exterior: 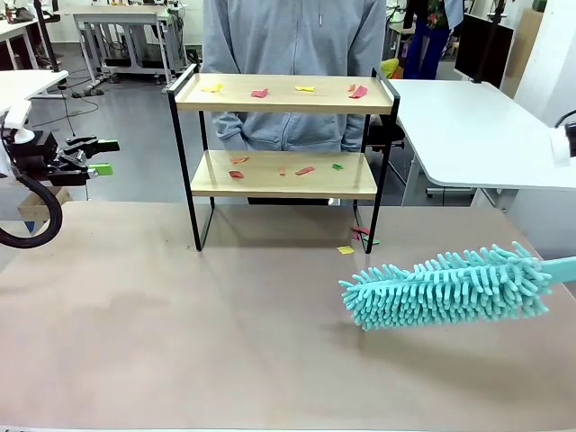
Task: Clean the shelf.
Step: Clean the specific section of the Shelf indicated by the human with the Duster.
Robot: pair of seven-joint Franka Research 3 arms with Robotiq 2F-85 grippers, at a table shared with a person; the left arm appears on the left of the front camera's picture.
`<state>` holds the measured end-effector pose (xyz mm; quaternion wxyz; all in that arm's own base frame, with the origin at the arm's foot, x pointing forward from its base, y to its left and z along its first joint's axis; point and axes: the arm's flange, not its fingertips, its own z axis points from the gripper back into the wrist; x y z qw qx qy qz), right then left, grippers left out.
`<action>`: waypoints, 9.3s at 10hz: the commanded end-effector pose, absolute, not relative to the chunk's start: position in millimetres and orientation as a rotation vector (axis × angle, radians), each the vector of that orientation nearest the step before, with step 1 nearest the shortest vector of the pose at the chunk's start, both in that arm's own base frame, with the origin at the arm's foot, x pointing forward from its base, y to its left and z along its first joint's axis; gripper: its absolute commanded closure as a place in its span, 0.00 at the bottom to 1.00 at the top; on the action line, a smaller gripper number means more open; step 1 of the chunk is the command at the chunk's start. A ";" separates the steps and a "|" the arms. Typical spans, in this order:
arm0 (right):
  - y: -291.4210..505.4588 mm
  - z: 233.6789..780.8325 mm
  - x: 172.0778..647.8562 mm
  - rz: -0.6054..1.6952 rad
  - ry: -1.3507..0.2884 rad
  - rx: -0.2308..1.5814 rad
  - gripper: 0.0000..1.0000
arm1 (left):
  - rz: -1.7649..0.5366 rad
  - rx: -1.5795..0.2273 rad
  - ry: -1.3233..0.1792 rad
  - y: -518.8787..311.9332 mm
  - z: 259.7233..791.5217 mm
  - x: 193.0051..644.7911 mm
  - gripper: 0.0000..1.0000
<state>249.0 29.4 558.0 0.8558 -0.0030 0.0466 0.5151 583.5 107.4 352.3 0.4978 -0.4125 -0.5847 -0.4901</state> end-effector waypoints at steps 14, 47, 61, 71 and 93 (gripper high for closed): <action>29.3 559.9 248.5 1.077 0.095 -0.012 0.87 | -1.187 -0.996 -1.421 107.5 355.8 581.4 0.00; 487.0 743.2 284.3 0.167 -0.529 0.082 0.87 | -1.187 -0.996 -1.421 107.5 355.8 581.4 0.00; 558.4 715.3 366.8 -0.051 -0.523 0.056 0.87 | -1.187 -0.996 -1.421 107.5 355.8 581.4 0.00; 548.5 678.0 381.5 -0.037 -0.410 0.046 0.87 | -1.187 -0.996 -1.421 107.5 355.8 581.4 0.00; 275.9 686.3 425.7 -0.118 -0.289 0.169 0.87 | -1.187 -0.996 -1.421 107.5 355.8 581.4 0.00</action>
